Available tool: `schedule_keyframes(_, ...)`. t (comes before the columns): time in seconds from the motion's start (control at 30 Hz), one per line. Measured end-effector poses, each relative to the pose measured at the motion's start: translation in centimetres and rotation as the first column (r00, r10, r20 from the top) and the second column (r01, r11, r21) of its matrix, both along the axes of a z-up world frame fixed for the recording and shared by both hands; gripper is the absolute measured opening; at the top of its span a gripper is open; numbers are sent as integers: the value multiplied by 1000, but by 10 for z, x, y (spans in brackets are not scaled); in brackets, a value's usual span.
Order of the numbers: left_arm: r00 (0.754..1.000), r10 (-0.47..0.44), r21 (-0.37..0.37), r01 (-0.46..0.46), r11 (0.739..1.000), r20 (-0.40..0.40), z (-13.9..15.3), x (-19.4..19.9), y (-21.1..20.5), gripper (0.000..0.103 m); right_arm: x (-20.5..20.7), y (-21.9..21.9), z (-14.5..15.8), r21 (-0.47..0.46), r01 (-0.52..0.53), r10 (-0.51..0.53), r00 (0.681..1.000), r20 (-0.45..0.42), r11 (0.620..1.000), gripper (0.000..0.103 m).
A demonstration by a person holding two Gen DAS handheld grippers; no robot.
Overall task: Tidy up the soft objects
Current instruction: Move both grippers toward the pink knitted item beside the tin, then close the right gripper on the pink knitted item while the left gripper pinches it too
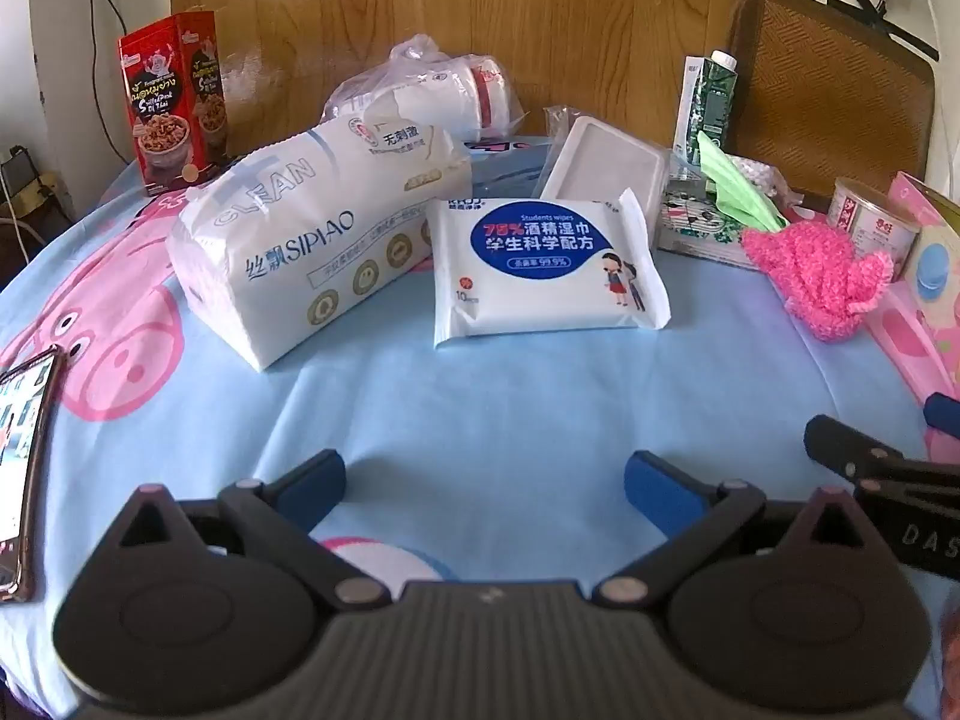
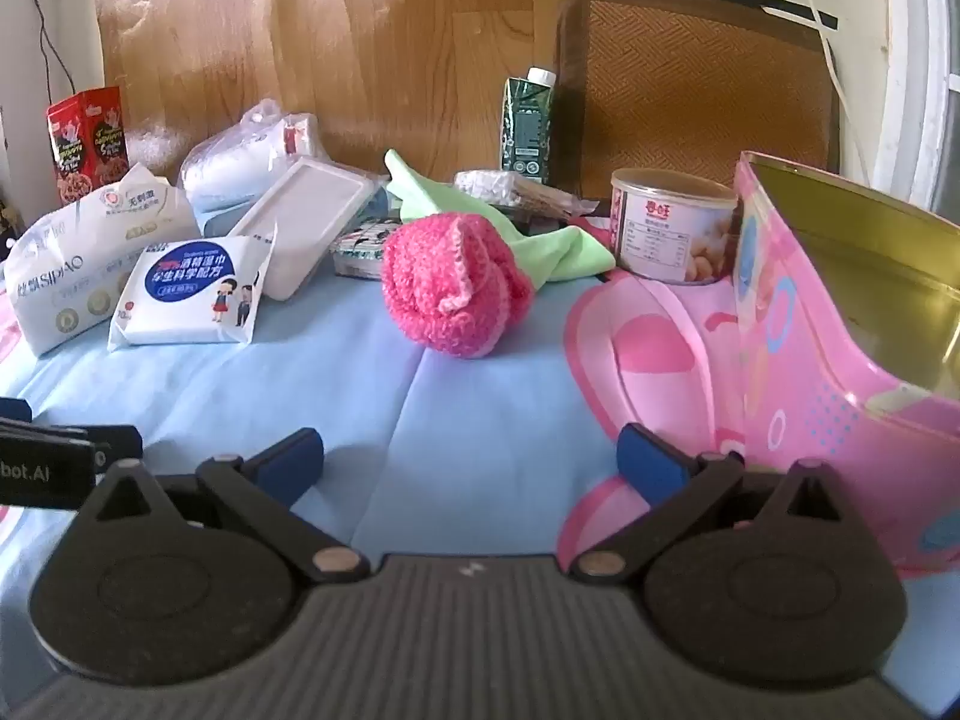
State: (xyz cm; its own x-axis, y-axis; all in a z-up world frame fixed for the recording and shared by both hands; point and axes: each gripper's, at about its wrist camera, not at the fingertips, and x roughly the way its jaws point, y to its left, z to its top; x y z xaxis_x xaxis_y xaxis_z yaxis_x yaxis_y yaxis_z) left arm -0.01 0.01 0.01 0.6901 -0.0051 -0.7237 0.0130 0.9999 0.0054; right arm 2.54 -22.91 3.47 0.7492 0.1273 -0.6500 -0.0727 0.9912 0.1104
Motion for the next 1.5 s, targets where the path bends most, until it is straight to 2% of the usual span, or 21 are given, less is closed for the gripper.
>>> schedule_keyframes(0.13, 1000, 3, -4, -3, 1000, 0, 0, 0, 0, 103, -4, -6, -8, 16, 1, -1, 1000, 6, 1000, 103)
schedule_keyframes(0.17, 1000, 3, -4, -3, 1000, 1, 0, 0, 0, 103, -7, 0, -7, -17, -3, 3, 1000, 22, 1000, 103)
schedule_keyframes(0.23, 1000, 4, -5, -4, 1000, 2, 0, 0, 0, 103, -10, 4, -8, -17, -2, 3, 1000, 24, 1000, 103)
schedule_keyframes(0.83, 1000, -5, -6, 5, 1000, 23, 3, -3, 2, 103, -17, -8, -10, 106, 17, -21, 999, 44, 994, 103)
schedule_keyframes(1.07, 994, -66, 10, 65, 998, 85, -2, -9, 4, 103, -19, -10, -9, 117, 17, -23, 998, 51, 993, 103)
schedule_keyframes(1.1, 993, -72, 8, 71, 997, 89, -2, -9, 7, 103, -20, -10, -8, 113, 17, -24, 998, 57, 993, 99)
schedule_keyframes(1.13, 994, -70, 9, 69, 998, 87, -2, -8, 8, 103, -21, -10, -7, 109, 15, -22, 997, 68, 994, 90)
schedule_keyframes(1.17, 994, -68, 2, 68, 998, 83, 0, -6, 12, 97, -21, -11, -6, 106, 9, -18, 996, 83, 994, 86)
schedule_keyframes(1.2, 994, -67, -16, 69, 997, 90, 3, -6, 16, 85, -19, -11, -4, 95, 7, -16, 995, 98, 995, 85)
schedule_keyframes(1.23, 993, -68, -40, 72, 997, 94, 6, -4, 21, 81, -16, -10, -2, 78, 5, -13, 994, 108, 997, 85)
schedule_keyframes(1.33, 994, -68, -179, 82, 980, 81, 16, 6, 37, 79, 6, -5, 8, 48, -34, 27, 990, 139, 998, 85)
schedule_keyframes(1.4, 993, -70, -240, 92, 966, 99, 23, 11, 43, 76, 25, 4, 11, -8, -65, 66, 986, 156, 998, 85)
schedule_keyframes(1.43, 991, -80, -250, 104, 963, 106, 26, 12, 42, 75, 37, 9, 8, -42, -85, 90, 987, 135, 995, 79)
schedule_keyframes(1.5, 988, -121, -292, 145, 945, 100, 33, 18, 39, 65, 57, 13, -4, -64, -115, 119, 991, 54, 991, 55)
